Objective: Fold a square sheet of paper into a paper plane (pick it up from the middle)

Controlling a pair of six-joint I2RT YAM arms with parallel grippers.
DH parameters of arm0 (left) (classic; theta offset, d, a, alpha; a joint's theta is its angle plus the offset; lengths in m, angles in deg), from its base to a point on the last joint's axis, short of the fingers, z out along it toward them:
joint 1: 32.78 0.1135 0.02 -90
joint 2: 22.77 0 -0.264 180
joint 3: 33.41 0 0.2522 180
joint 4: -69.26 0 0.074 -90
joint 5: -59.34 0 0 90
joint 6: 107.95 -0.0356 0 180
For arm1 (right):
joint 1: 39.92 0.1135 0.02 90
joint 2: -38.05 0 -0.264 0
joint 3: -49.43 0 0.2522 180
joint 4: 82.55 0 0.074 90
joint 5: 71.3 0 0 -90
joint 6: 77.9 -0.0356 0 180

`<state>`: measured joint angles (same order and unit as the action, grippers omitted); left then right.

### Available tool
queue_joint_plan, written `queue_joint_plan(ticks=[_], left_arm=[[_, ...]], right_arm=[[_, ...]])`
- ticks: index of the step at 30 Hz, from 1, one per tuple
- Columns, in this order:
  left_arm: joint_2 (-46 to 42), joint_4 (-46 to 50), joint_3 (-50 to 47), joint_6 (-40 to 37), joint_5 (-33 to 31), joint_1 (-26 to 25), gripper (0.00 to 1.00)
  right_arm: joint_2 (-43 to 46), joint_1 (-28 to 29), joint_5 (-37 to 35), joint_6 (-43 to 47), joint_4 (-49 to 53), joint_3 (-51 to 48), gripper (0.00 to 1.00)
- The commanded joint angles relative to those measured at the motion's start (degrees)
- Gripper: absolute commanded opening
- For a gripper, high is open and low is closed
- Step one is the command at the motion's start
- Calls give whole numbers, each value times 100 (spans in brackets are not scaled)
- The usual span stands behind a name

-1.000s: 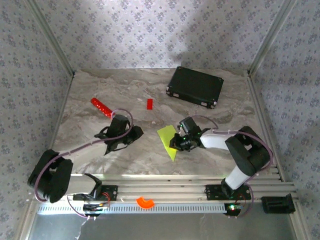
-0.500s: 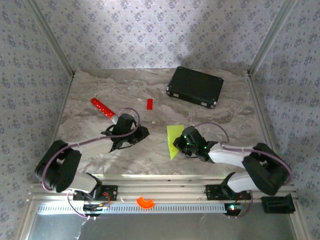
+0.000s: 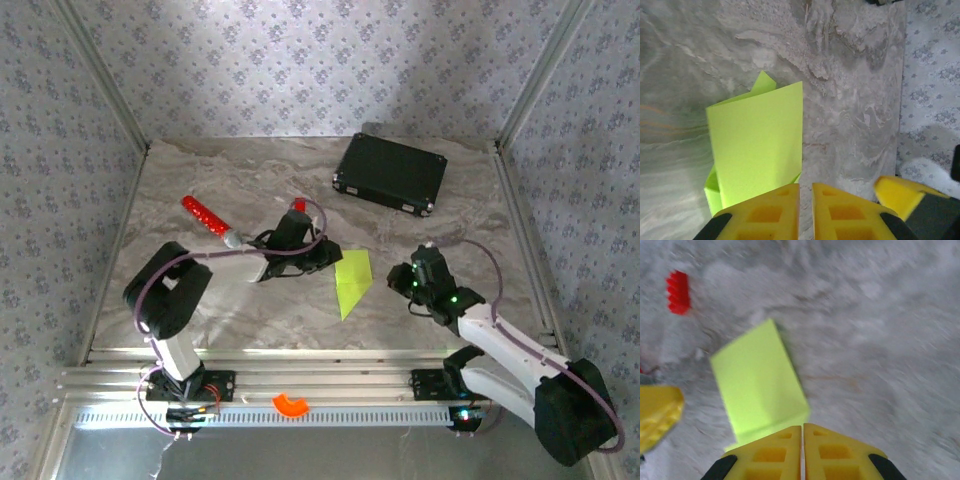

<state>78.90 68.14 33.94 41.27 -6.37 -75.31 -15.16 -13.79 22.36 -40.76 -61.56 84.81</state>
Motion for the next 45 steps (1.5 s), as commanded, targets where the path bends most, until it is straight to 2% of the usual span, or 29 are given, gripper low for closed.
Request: queue_joint_plan(ticks=[1, 7, 11, 14, 19, 24, 40, 45], left_arm=[[431, 47, 234, 46, 190, -12, 13], [863, 434, 432, 103, 14, -3, 9], [935, 518, 282, 31, 48, -9, 6], [849, 618, 94, -213, 138, -2, 4], [753, 1330, 144, -1058, 505, 19, 4], [714, 1601, 256, -1404, 758, 35, 3], [723, 1450, 316, -1258, 751, 43, 3], [697, 1324, 234, -1168, 746, 45, 3]], right_arm=[[142, -175, 852, 517, 179, 75, 11], [-24, -388, 1479, 596, -1, -8, 12], [-241, -541, 1748, 585, 160, 91, 24], [-528, -690, 2174, 667, 171, 200, 36], [-1311, -846, 2927, 895, 225, 500, 44], [-1977, -838, 3306, 923, 147, 740, 46], [-2945, -400, 3359, 918, 203, 1162, 44], [-2996, -309, 3284, 801, 111, 1188, 43]])
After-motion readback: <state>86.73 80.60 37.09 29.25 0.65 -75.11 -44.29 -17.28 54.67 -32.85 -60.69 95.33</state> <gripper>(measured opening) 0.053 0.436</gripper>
